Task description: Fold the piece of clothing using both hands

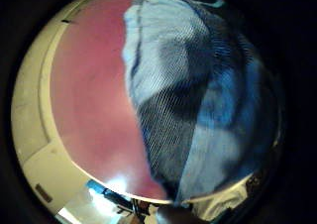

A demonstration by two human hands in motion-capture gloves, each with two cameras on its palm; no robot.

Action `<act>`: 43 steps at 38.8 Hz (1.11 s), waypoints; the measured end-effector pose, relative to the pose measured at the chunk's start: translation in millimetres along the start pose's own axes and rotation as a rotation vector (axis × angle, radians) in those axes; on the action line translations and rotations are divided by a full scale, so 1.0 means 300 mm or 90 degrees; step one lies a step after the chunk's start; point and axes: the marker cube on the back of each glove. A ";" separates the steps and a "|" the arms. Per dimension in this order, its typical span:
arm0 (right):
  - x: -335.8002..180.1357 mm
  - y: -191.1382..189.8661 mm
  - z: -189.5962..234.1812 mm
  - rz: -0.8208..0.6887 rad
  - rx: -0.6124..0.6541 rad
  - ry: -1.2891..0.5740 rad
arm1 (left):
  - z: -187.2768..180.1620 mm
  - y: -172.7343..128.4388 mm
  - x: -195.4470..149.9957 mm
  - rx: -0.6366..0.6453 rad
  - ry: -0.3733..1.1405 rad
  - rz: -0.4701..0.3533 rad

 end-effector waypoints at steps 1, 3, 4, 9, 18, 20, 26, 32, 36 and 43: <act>-0.068 0.008 0.007 -0.030 -0.005 0.009 | -0.021 0.008 -0.006 0.018 0.017 0.012; -0.202 0.041 0.015 -0.082 -0.023 0.036 | -0.056 0.014 -0.032 0.060 0.026 0.018; -0.269 0.062 0.018 -0.106 -0.033 0.051 | -0.068 0.010 -0.056 0.081 0.021 0.012; -0.574 0.173 0.054 -0.211 -0.095 0.133 | -0.084 -0.009 -0.212 0.123 -0.017 -0.061; -0.775 0.408 0.251 -0.276 -0.265 0.229 | -0.134 0.089 -0.300 0.171 -0.023 -0.127; -0.788 0.441 0.288 -0.288 -0.284 0.235 | -0.133 0.094 -0.310 0.170 -0.025 -0.132; -0.785 0.445 0.312 -0.325 -0.296 0.207 | -0.118 0.055 -0.320 0.163 -0.051 -0.142; -0.683 0.391 0.165 -0.344 -0.319 0.120 | -0.120 0.033 -0.261 0.172 -0.078 -0.125; -0.592 0.367 0.052 -0.318 -0.318 0.124 | -0.135 0.031 -0.223 0.178 -0.102 -0.111; -0.332 0.139 0.020 -0.245 -0.169 0.236 | -0.155 0.004 -0.136 0.183 -0.118 -0.087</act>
